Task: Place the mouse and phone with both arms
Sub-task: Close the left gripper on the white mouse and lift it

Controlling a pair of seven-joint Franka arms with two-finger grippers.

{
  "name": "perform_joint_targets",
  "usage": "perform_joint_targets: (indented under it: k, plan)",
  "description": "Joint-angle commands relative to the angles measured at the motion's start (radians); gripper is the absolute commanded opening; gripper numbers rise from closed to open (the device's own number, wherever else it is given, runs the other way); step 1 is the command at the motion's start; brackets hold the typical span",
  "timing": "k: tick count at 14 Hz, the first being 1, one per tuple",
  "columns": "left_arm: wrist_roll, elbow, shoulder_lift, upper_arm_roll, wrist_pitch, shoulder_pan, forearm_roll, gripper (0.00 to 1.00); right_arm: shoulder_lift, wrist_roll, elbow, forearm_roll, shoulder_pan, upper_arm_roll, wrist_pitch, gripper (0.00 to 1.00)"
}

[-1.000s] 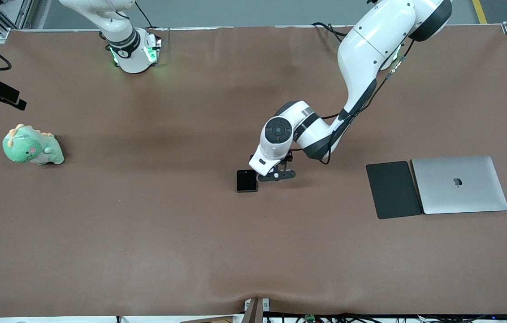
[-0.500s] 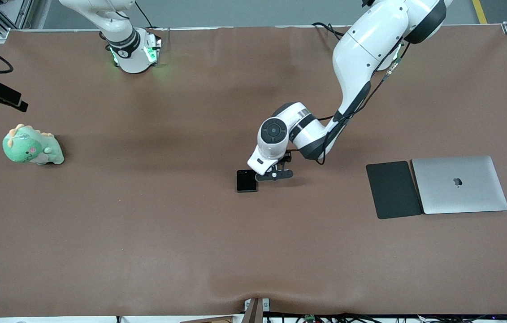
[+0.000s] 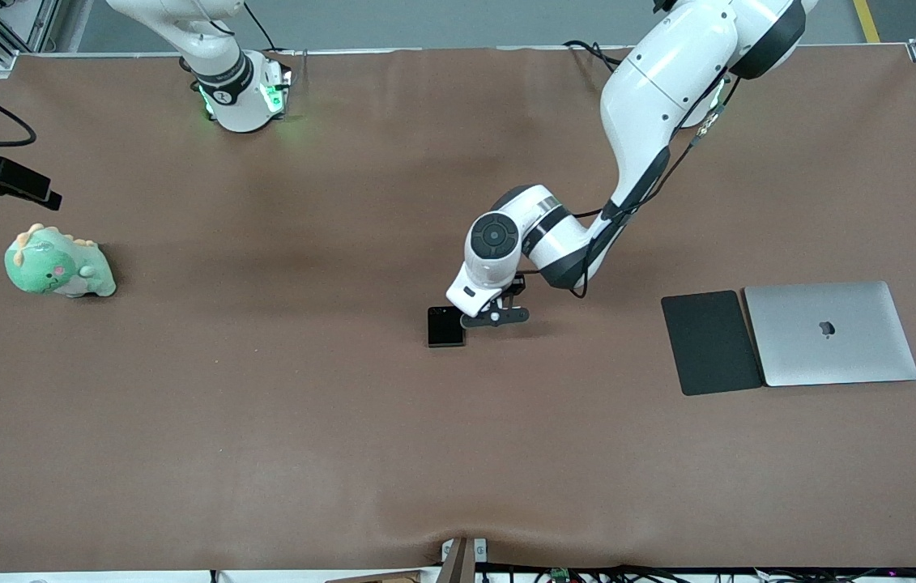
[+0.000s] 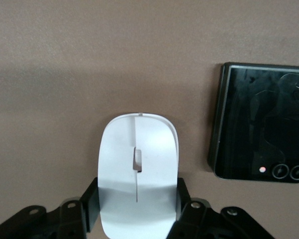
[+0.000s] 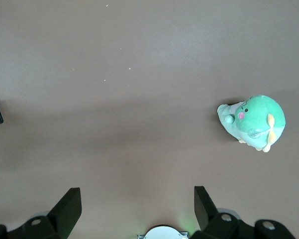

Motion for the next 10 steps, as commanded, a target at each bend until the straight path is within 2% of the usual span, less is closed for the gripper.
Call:
perform_joint_targets:
  k: [1, 7, 10]
  plan:
    - [-0.019, 0.02, -0.01, 0.003, 0.005, 0.015, 0.038, 0.49, 0.022, 0.008, 0.026, -0.002, 0.005, 0.001, -0.012, 1.0]
    - [0.072, 0.006, -0.129, -0.006, -0.095, 0.113, 0.037, 0.5, 0.022, 0.008, 0.028, -0.004, 0.013, 0.001, -0.012, 1.0]
    - [0.121, -0.047, -0.203, -0.01, -0.118, 0.177, 0.024, 0.5, 0.024, 0.008, 0.028, -0.004, 0.014, 0.001, -0.012, 1.0]
